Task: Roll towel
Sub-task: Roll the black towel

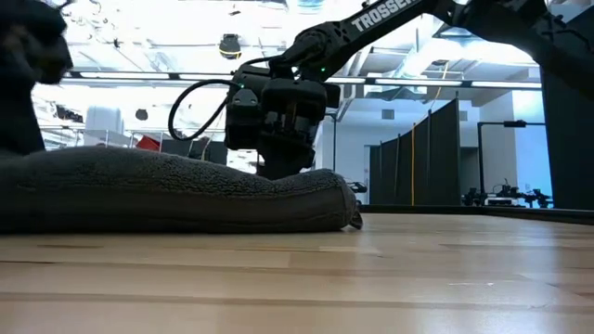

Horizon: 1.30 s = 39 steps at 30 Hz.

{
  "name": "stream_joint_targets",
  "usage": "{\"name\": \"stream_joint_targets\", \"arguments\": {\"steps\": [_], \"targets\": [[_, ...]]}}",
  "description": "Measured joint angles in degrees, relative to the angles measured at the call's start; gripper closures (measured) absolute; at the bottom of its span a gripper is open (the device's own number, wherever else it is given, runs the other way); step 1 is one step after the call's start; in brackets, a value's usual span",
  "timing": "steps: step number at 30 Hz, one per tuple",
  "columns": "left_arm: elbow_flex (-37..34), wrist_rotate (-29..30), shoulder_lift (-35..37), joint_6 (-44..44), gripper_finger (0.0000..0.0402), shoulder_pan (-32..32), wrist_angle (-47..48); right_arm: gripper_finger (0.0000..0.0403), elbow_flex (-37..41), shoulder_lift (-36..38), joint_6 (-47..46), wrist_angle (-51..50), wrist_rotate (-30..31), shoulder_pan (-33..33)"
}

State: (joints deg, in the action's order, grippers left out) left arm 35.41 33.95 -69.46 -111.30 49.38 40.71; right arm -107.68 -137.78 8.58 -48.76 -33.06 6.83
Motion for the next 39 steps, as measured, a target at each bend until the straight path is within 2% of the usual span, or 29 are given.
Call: {"name": "stream_joint_targets", "arguments": {"steps": [3, 7, 9, 13, 18, 20, 23, 27, 32, 35, 39], "targets": [[-3.1, -0.9, 0.6, -1.0, 0.0402, -1.5, -1.0, 0.0326, 0.0, 0.0, 0.0, 0.0, 0.0, 0.0], [-8.2, -3.5, 0.7, 0.3, 0.0402, -2.5, -9.5, 0.0326, 0.0, 0.0, 0.0, -0.1, 0.0, 0.0], [-8.3, -6.1, 2.2, 1.9, 0.0402, -2.6, -10.9, 0.0326, 0.0, 0.0, 0.0, -0.1, 0.0, 0.0], [-4.2, -8.9, 7.3, 7.4, 0.0402, -2.4, -5.9, 0.0326, 0.0, 0.0, 0.0, -0.1, 0.0, 0.0], [2.2, -10.5, 13.4, 21.6, 0.0401, -2.3, 2.2, 0.0326, 0.0, 0.0, 0.0, 0.3, 0.0, 0.0], [3.2, -12.9, 14.6, 27.0, 0.0394, -1.8, 3.2, 0.0326, 0.0, 0.0, 0.0, 0.6, 0.0, 0.0], [3.4, -19.0, 15.0, 35.5, 0.0368, -1.0, 3.4, 0.0326, 0.0, 0.0, 0.0, 1.2, 0.0, 0.0], [3.4, -23.7, 14.7, 45.0, 0.0306, -0.3, 3.8, 0.0326, 0.0, 0.0, 0.0, 1.2, 0.0, 0.0], [3.4, -28.5, 14.7, 46.7, 0.0222, -0.3, 8.0, 0.0326, 0.0, 0.0, 0.0, 1.3, 0.0, 0.0], [3.4, -29.1, 14.7, 46.8, 0.0187, -0.3, 11.5, 0.0326, 0.0, 0.0, 0.0, 1.4, 0.0, 0.0], [3.4, -27.3, 13.5, 49.7, 0.0171, -0.3, 13.6, 0.0326, 0.0, 0.0, -0.1, 1.4, 0.0, 0.0]]}}
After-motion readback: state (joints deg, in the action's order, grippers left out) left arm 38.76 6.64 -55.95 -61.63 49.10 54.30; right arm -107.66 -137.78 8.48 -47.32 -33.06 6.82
